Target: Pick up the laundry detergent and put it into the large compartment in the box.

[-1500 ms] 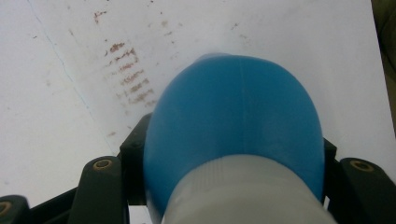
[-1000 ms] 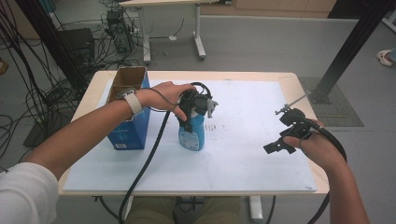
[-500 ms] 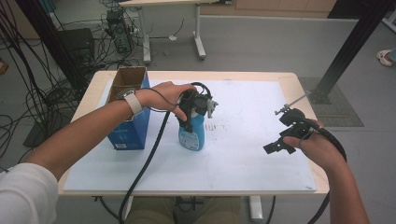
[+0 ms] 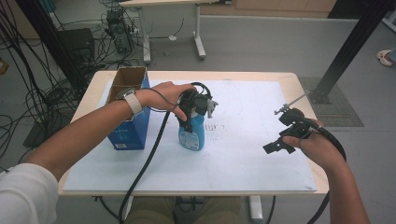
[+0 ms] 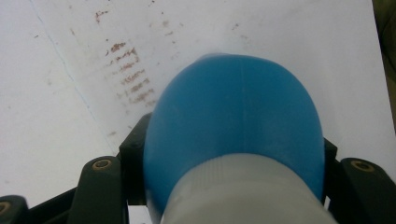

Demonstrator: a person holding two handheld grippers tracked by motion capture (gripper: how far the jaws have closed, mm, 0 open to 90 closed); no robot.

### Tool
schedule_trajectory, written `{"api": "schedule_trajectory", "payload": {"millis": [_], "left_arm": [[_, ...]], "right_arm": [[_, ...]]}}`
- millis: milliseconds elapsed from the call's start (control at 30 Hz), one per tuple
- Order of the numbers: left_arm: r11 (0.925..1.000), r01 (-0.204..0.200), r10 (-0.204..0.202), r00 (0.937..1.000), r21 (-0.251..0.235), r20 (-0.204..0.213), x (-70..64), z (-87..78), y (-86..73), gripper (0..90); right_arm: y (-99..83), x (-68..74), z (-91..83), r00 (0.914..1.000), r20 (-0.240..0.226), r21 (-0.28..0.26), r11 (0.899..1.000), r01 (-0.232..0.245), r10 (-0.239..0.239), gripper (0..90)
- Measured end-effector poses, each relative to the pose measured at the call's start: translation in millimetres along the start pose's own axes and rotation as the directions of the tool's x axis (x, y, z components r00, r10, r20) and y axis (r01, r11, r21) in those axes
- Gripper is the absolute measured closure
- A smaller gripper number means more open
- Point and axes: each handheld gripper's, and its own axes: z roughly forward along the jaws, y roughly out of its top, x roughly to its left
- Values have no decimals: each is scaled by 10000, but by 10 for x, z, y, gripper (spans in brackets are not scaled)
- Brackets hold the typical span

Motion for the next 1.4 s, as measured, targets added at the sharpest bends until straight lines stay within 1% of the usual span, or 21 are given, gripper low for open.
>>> {"api": "schedule_trajectory", "payload": {"millis": [500,1400], "left_arm": [[10000,32,-32,10000,45,-21,-5,0,11,380],[10000,58,-58,10000,53,-13,0,-2,10,380]], "right_arm": [[-21,17,-48,10000,67,-26,10000,-34,35,87],[13,0,6,10000,-24,53,10000,16,-16,88]]}}
